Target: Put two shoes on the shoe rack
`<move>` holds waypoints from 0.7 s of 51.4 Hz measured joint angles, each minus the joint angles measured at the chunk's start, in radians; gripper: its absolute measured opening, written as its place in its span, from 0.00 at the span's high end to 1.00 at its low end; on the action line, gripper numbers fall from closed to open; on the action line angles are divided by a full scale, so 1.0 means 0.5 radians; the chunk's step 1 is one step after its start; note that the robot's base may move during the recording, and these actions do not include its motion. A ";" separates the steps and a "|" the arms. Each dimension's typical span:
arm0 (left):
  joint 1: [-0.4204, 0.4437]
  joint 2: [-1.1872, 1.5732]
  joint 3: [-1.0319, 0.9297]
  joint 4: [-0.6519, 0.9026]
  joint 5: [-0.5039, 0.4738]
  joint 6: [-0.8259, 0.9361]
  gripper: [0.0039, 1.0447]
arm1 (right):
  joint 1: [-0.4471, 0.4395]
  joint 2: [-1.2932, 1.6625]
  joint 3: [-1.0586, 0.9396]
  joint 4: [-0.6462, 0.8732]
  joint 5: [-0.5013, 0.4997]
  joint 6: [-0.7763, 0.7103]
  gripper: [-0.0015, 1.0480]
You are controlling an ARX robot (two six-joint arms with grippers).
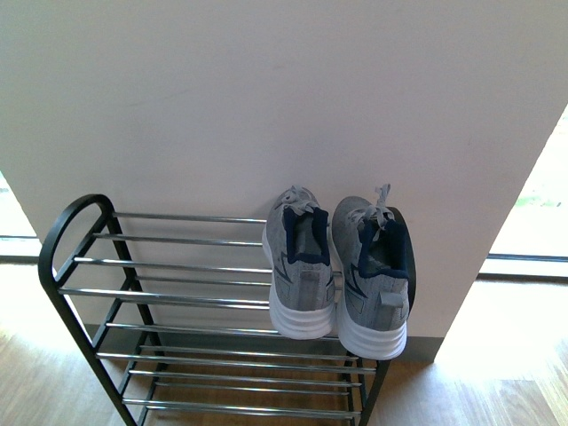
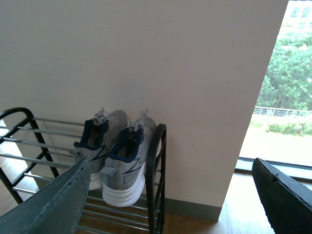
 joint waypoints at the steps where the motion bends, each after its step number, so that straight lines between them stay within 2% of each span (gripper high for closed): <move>1: 0.000 -0.030 -0.008 -0.020 0.000 0.000 0.99 | 0.000 0.000 0.000 0.000 0.000 0.000 0.09; 11: 0.000 -0.169 -0.088 -0.060 -0.001 0.000 0.99 | 0.000 0.000 0.000 0.000 0.002 0.001 0.09; 36: 0.000 -0.508 -0.089 -0.384 0.000 0.001 0.99 | 0.000 0.000 0.000 0.000 0.000 0.001 0.09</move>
